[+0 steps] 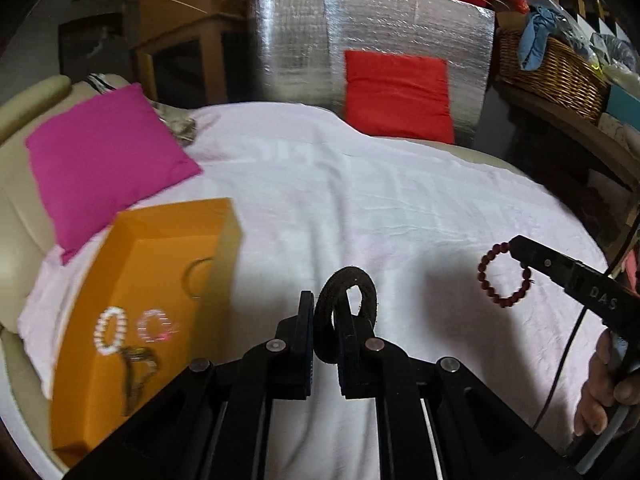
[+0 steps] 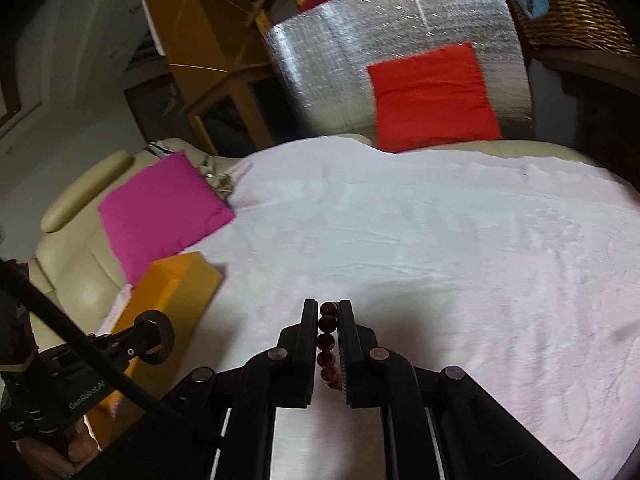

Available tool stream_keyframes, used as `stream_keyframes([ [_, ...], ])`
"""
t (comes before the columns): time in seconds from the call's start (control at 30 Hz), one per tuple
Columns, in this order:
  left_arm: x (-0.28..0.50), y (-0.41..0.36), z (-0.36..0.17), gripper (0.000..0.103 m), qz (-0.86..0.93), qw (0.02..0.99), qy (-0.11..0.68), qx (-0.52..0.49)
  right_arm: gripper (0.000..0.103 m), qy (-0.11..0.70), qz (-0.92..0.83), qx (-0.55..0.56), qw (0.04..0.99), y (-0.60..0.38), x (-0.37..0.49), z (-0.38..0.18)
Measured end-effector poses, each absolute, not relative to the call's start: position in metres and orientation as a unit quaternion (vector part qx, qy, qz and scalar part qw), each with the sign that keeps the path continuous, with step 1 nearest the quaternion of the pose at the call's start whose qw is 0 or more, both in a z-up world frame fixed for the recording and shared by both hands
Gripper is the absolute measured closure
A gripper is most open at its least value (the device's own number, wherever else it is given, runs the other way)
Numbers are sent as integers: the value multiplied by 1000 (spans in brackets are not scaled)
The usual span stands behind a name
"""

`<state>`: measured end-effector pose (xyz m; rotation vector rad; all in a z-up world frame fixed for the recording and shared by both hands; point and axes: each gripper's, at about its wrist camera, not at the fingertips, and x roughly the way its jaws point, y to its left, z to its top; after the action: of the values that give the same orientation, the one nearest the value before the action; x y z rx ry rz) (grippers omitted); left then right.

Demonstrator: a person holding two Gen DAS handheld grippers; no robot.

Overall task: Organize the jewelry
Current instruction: 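Carry the hair tie and red bracelet over the orange box with both tools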

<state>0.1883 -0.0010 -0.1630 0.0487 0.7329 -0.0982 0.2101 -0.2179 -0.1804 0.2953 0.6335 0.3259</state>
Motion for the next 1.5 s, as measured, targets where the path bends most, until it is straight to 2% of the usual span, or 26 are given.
stream_keyframes([
  [0.6,145,90,-126,93,35,948,315,25,92,305,231,98,919,-101,185,-134],
  [1.5,152,208,-185,93,120,920,373,12,92,378,278,19,883,64,258,-157],
])
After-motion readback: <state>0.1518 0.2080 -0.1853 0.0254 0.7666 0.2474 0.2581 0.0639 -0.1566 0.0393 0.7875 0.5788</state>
